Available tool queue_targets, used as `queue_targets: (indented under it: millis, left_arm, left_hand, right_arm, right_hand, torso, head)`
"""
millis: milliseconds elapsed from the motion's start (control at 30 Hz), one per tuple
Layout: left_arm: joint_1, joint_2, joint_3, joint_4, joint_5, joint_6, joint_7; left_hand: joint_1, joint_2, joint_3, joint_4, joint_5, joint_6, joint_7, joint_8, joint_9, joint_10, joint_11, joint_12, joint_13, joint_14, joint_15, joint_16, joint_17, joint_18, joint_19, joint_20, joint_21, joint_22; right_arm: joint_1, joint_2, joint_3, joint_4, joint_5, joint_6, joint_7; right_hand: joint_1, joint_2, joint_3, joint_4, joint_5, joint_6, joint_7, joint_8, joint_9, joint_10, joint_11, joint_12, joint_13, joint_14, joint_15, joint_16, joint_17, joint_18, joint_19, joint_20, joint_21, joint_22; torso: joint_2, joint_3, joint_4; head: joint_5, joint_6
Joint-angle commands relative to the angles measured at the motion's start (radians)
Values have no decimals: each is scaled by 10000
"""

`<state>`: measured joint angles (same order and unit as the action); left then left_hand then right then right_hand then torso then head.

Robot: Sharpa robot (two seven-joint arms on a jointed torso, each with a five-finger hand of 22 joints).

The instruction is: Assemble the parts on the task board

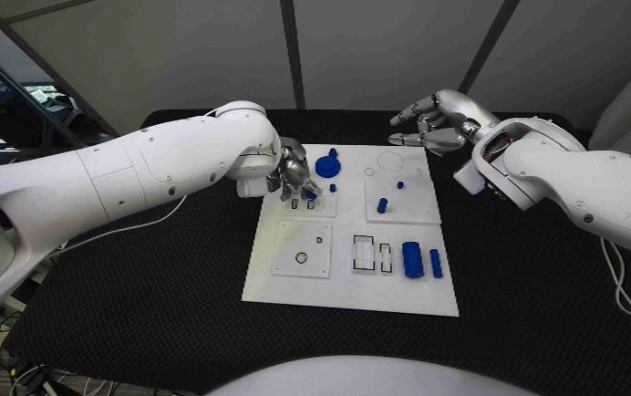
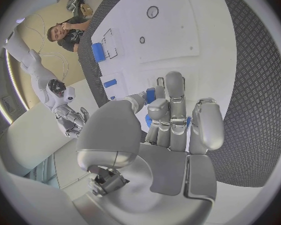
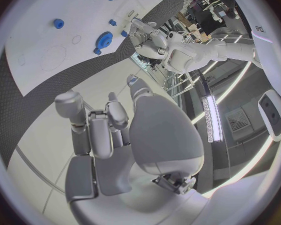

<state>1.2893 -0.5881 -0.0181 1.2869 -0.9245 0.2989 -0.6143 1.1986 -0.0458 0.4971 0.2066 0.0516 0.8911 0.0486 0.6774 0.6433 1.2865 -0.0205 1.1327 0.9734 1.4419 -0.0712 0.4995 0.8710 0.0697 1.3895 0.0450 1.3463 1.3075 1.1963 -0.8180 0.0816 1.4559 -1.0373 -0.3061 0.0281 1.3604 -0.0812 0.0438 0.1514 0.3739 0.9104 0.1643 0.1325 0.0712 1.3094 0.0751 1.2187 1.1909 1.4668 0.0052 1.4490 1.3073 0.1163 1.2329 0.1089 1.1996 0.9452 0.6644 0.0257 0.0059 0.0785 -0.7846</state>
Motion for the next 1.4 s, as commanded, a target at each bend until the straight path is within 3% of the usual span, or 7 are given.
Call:
queue_targets:
  millis: [33, 267, 700, 1400]
  left_arm:
    - [22, 23, -13, 39, -207, -620, -70]
    - [23, 3, -75, 201, -693, -914, -76]
    - [21, -17, -332, 364, -1322, -89, -153]
    - [-17, 95, -421, 353, -1430, -23, -158]
  left_hand:
    - [25, 139, 1154, -1168, -47, -87, -4, 29, -1, 23, 6, 37, 27, -7, 32, 41, 15, -2, 7, -11, 76, 83]
    - [5, 149, 1176, -1255, -46, -78, -13, 41, 9, 74, -3, 88, 78, 8, 22, 60, 34, -16, 51, -21, 126, 144]
    - [2, 114, 1243, -1477, -47, -93, -21, 36, 13, 102, -15, 114, 110, 14, 10, 65, 52, -22, 72, -34, 145, 174]
    - [-6, 125, 1266, -1525, -46, -82, -21, 37, 12, 120, -16, 134, 137, 15, 9, 62, 55, -27, 85, -37, 159, 194]
  right_arm:
    - [17, 13, 5, -6, -21, 59, 29]
    - [17, 28, 5, -18, -21, 68, 37]
    - [16, 34, 5, -27, -21, 91, 39]
    - [16, 42, 5, -33, -21, 145, 50]
  right_hand:
    - [-35, 26, -3, 34, 29, -67, -31, 57, -9, -64, -25, -18, 6, 551, -86, -53, 574, 58, -50, -38, -41, -16]
    - [-35, 26, -3, 34, 29, -67, -31, 57, -9, -64, -25, -18, 6, 551, -86, -53, 574, 58, -50, -38, -41, -16]
    - [-35, 26, -3, 34, 29, -67, -31, 57, -9, -64, -25, -18, 6, 551, -86, -53, 574, 58, -50, -38, -41, -16]
    - [-43, 37, -13, 59, 51, -63, -32, 67, -7, -61, -26, -10, 6, 550, -87, -63, 564, 56, -39, -40, -41, -9]
  torso:
    - [8, -9, 8]
    - [2, -1, 3]
    - [13, -1, -2]
    - [7, -6, 2]
  head:
    - [-4, 16]
    - [10, -14]
    - [7, -38]
    - [-5, -69]
